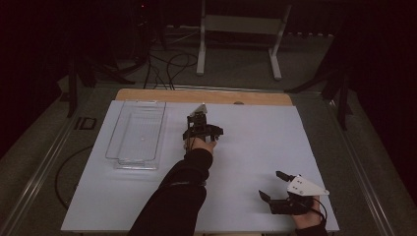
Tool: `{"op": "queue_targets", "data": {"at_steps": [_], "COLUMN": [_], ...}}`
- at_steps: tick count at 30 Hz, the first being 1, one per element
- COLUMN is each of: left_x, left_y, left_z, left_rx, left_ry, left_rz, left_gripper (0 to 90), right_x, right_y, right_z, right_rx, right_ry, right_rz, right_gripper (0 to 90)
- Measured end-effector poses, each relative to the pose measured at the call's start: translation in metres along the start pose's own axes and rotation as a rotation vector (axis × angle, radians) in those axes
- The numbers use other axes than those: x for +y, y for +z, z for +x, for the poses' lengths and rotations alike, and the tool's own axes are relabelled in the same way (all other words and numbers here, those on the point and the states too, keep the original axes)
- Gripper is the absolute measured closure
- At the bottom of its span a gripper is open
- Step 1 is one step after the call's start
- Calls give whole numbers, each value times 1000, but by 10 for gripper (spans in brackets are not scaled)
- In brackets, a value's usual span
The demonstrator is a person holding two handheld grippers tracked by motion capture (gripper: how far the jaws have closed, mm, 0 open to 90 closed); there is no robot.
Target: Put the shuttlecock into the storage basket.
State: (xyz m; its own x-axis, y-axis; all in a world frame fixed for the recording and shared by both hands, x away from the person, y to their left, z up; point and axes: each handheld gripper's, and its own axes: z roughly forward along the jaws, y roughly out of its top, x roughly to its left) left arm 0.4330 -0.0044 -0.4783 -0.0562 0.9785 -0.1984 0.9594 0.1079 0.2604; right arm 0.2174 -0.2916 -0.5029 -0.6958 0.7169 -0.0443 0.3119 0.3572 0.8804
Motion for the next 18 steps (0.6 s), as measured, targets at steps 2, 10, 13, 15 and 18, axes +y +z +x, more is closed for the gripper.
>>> {"op": "queue_targets", "data": {"at_steps": [2,10,13,15,18], "left_x": [0,4,6,7,8], "left_y": [0,5,6,7,8], "left_z": [2,14,19,20,20], "left_rx": [0,-10,-3,-5,-1], "left_ry": [-27,-81,-87,-87,-85], "left_rz": [-9,-10,-2,-1,1], "left_gripper": [187,348,384,411,463], "right_x": [0,0,0,0,0], "right_y": [0,0,0,0,0], "right_z": [0,0,0,0,0], "right_rx": [1,-1,0,1,0], "right_ry": [0,-3,-3,-3,-6], "right_rz": [1,1,0,2,1], "right_gripper": [97,98,98,98,98]}}
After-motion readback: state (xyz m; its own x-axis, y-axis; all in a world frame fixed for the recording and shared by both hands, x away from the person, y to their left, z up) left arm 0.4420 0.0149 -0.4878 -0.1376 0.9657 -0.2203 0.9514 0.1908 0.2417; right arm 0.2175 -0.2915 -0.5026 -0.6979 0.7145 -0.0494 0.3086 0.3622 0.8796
